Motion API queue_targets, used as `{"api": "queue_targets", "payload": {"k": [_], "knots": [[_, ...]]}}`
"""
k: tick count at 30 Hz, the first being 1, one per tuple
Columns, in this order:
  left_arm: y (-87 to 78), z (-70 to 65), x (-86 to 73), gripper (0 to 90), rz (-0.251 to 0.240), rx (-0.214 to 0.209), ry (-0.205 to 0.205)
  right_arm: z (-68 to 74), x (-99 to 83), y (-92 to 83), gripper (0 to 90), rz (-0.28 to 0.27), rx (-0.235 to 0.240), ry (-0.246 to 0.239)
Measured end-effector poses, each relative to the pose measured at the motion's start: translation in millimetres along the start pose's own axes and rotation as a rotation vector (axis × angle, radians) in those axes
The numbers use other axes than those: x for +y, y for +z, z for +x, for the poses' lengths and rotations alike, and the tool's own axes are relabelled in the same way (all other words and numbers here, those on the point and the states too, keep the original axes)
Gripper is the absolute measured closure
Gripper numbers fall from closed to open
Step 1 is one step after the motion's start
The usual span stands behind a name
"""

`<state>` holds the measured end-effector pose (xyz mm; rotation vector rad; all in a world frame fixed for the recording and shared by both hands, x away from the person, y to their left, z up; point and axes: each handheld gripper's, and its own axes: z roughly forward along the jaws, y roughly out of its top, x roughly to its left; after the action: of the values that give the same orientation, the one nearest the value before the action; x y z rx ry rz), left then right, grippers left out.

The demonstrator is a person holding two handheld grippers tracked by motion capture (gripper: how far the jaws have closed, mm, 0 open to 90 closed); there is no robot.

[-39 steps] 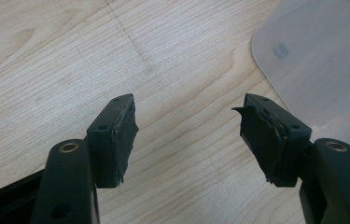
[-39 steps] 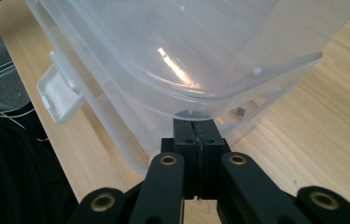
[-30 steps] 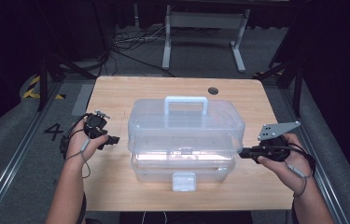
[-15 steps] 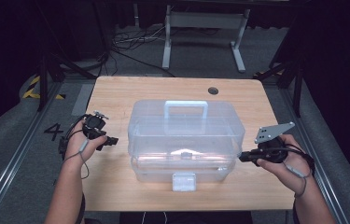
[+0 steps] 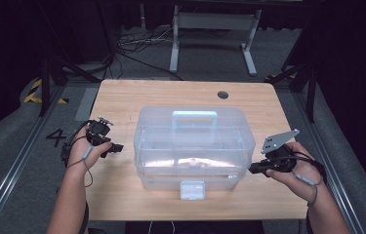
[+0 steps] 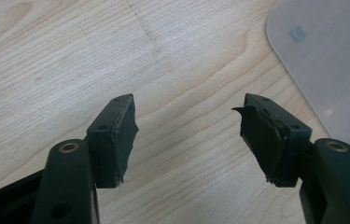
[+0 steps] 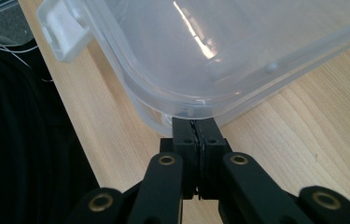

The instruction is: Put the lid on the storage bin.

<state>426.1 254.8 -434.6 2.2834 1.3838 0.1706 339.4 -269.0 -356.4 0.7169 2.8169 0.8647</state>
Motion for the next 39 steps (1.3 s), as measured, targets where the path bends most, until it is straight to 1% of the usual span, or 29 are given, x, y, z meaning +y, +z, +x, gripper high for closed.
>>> {"api": "queue_targets", "payload": {"k": [2, 10, 15, 19, 25, 27, 35, 39], "knots": [[0.8, 0.0, -0.4, 36.4, -0.002, 0.001, -0.004, 0.2, 0.0, 1.5, 89.0, 0.011, 0.001, -0.004], [1.7, 1.4, -0.8, 36.4, 0.007, 0.000, 0.000, -0.1, -0.5, 6.3, 89.0, 0.042, 0.016, -0.003], [2.5, 2.6, -2.0, 36.4, 0.008, -0.003, -0.012, -0.2, -0.6, 8.2, 89.0, 0.054, 0.020, -0.007], [2.5, 2.6, -2.0, 36.4, 0.008, -0.004, -0.011, -0.3, -0.6, 9.3, 89.0, 0.060, 0.023, -0.007], [3.2, 2.7, -2.2, 36.4, 0.005, -0.002, -0.013, -0.2, -0.4, 13.2, 89.0, 0.085, 0.026, -0.008], [3.2, 3.1, -2.3, 36.4, 0.012, -0.004, -0.014, -0.4, -0.6, 13.5, 89.0, 0.086, 0.027, -0.008], [4.1, 3.2, -2.5, 36.4, 0.009, -0.002, -0.015, -0.5, -0.9, 14.4, 89.0, 0.092, 0.029, -0.005], [4.2, 3.7, -2.3, 36.4, 0.010, -0.001, -0.011, -0.1, -1.6, 14.3, 89.0, 0.108, 0.030, -0.008]]}}
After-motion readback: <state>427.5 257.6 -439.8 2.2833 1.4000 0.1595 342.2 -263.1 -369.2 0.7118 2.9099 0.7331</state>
